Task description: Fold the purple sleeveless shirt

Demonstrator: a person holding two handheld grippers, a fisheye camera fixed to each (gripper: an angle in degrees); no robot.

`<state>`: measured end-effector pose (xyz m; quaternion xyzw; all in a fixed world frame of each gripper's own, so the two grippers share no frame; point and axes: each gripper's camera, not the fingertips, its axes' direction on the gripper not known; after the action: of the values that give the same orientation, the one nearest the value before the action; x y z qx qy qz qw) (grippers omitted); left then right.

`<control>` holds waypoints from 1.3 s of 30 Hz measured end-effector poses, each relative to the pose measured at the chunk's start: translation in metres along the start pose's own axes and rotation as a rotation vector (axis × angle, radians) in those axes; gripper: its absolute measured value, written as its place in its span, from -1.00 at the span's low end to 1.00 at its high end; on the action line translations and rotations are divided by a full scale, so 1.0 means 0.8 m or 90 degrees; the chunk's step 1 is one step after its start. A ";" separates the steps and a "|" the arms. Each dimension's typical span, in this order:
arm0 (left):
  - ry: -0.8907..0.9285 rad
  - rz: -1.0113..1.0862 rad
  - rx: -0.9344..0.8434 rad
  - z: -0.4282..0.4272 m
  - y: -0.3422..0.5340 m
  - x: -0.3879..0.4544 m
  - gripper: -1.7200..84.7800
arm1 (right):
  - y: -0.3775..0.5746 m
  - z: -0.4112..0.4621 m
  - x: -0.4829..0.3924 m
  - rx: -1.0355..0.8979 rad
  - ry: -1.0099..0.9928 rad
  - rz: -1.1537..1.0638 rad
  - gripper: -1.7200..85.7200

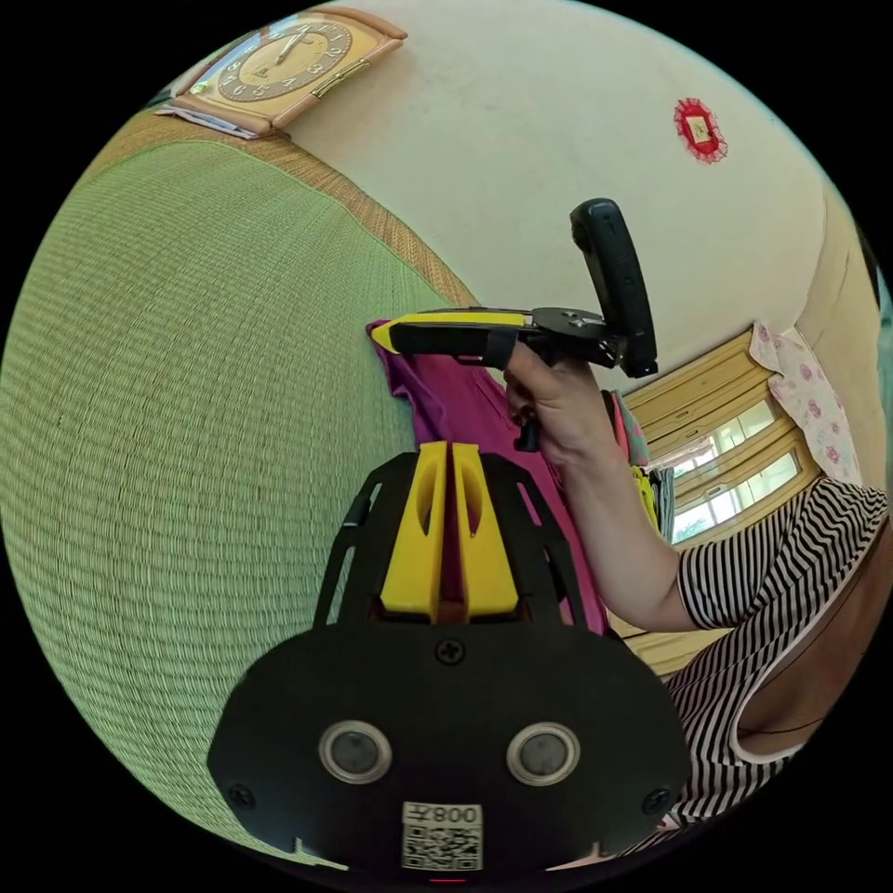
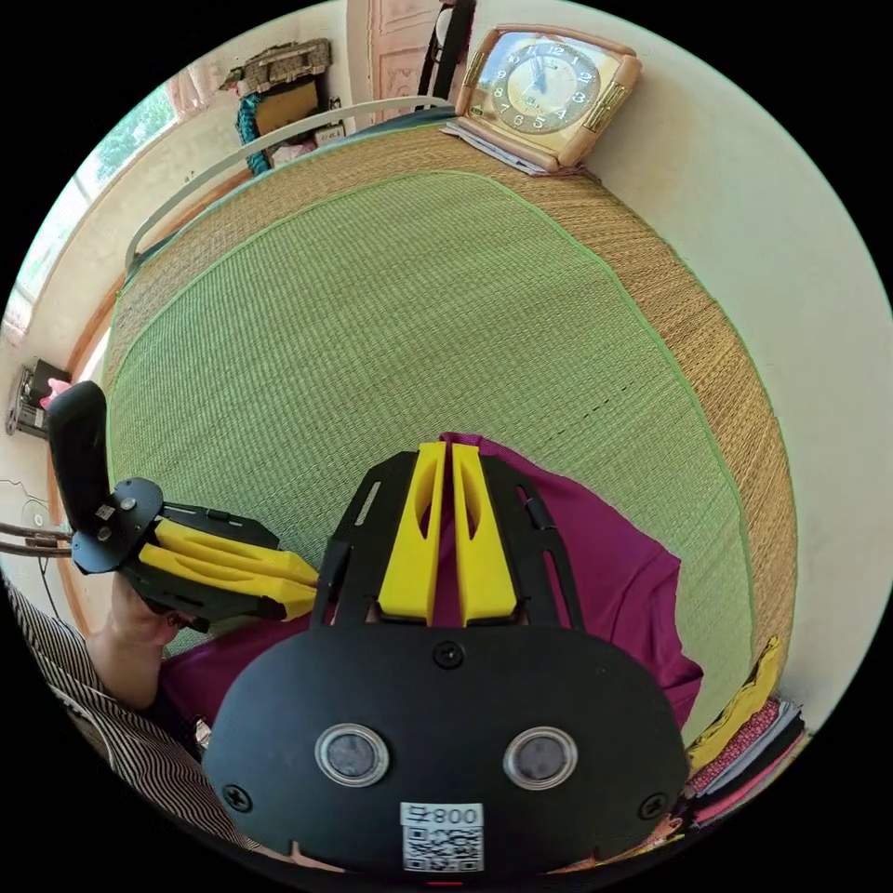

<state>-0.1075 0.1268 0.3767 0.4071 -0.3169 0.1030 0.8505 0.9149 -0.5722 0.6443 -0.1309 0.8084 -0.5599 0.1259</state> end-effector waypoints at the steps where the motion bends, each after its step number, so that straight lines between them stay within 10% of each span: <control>1: 0.004 0.002 0.005 -0.001 0.000 0.000 -0.94 | 0.002 -0.003 0.007 0.008 -0.016 0.006 -0.94; 15: 0.005 0.123 -0.029 0.021 -0.013 0.046 -0.94 | 0.127 -0.008 0.205 0.136 -0.359 0.193 -0.94; 39: 0.002 0.171 -0.192 0.106 -0.031 0.093 -0.94 | 0.146 -0.001 0.242 0.125 -0.323 0.157 -0.94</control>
<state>-0.0773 0.0405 0.4475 0.2292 -0.3791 0.1675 0.8807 0.7259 -0.6001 0.5243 -0.1548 0.7029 -0.5651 0.4033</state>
